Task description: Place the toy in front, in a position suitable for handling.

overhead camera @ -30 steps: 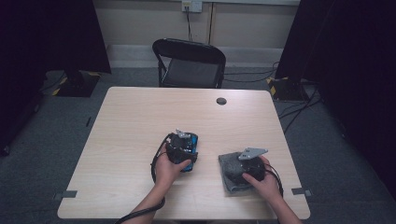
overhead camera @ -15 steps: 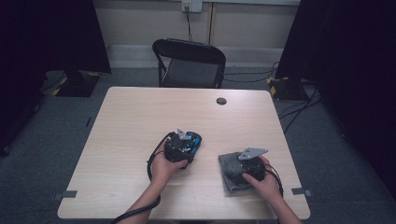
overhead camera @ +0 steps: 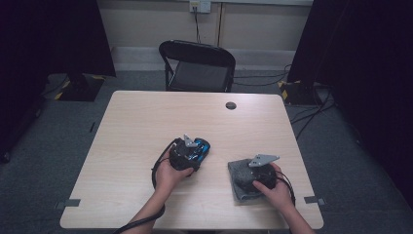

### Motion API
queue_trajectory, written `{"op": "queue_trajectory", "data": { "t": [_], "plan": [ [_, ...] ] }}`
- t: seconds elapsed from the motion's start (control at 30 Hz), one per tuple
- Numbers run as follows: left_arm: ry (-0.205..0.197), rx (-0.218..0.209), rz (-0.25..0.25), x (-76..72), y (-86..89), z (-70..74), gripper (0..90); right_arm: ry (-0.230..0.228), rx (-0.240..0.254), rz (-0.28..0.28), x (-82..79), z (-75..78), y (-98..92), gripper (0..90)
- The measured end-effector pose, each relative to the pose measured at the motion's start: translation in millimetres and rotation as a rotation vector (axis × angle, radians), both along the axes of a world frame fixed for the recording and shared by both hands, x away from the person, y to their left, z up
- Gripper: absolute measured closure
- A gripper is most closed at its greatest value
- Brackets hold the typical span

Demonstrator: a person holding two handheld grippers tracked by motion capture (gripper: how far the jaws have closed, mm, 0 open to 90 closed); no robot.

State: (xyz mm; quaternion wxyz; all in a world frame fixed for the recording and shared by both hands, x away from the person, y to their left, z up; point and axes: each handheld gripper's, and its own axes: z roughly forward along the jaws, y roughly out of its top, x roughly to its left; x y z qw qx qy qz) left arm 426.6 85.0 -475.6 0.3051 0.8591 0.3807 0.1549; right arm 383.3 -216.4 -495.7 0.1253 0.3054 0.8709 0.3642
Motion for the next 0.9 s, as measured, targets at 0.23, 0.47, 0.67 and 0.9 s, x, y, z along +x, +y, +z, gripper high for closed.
{"op": "queue_trajectory", "data": {
  "t": [0.23, 0.47, 0.67, 0.9],
  "plan": [
    [-0.032, -0.031, 0.022, 3.9, -8.0, 1.4, 16.2, -0.001, 0.001, -0.001, 0.0, -0.1, 0.0, 13.4],
    [-0.04, 0.004, 0.034, 9.0, -16.2, -5.3, 16.9, 0.0, 0.002, -0.001, -0.1, -0.1, -0.1, 13.4],
    [-0.034, 0.015, 0.048, 12.0, -13.9, -15.8, 16.2, 0.0, 0.003, 0.0, 0.0, -0.2, -0.2, 13.4],
    [0.004, -0.053, 0.061, 12.7, -8.2, -19.0, 24.9, 0.001, 0.005, 0.001, 0.1, -0.3, -0.3, 13.4]
  ]
}}
